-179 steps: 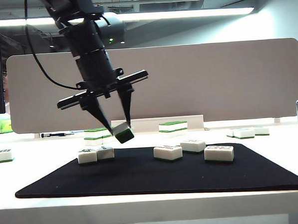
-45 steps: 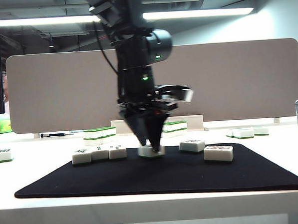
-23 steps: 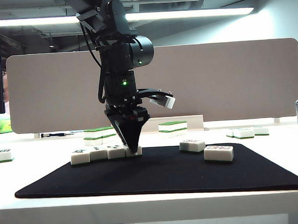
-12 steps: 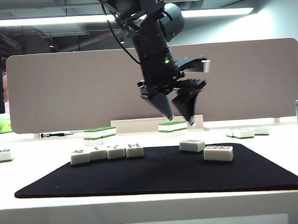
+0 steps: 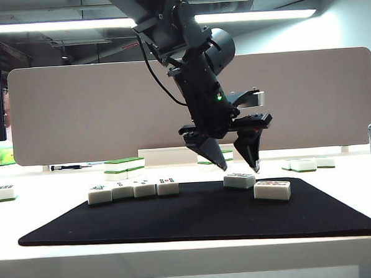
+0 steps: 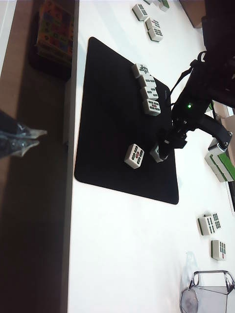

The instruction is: Align six mahjong tiles in a row on the table.

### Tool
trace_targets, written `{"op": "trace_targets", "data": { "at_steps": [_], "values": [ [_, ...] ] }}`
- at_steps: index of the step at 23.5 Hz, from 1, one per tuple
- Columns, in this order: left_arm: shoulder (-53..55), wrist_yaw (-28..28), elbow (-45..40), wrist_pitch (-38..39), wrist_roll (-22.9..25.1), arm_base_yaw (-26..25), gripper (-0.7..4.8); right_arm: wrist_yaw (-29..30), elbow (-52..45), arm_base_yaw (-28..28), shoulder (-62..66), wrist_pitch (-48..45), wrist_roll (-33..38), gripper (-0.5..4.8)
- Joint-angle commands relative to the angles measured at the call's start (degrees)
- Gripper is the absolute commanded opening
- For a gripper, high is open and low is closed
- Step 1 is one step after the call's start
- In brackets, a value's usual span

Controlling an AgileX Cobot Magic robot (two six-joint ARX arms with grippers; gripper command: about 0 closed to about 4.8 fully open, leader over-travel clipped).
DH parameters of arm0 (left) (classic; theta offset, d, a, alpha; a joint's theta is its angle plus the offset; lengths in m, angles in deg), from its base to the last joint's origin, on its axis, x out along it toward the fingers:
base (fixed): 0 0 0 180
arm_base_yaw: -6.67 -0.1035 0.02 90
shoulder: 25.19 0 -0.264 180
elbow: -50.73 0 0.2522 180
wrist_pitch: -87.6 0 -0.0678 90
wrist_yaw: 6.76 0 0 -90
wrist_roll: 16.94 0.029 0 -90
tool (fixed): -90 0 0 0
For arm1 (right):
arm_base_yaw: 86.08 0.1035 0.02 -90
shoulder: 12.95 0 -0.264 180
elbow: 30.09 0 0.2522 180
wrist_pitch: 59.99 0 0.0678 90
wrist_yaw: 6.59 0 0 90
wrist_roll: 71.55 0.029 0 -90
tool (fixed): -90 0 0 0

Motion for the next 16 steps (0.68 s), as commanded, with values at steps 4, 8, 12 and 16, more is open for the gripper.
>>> {"op": "trace_targets", "data": {
  "at_steps": [4,8,12,16],
  "values": [
    [0.22,0.24,0.07,-0.66,-0.13,0.07,3.41,-0.13,0.11,-0.02,-0.68,-0.55,-0.15,-0.01],
    [0.48,0.26,0.07,-0.17,-0.13,0.07,3.35,-1.44,0.11,-0.02,-0.68,-0.52,-0.15,-0.01],
    [0.90,0.26,0.07,1.27,-0.13,0.07,3.35,-1.44,0.11,-0.02,-0.68,-0.55,-0.15,-0.01],
    [1.25,0.28,0.07,1.70,-0.13,0.07,3.24,-1.44,0.11,-0.02,-0.68,-0.55,-0.15,-0.01]
  ]
}}
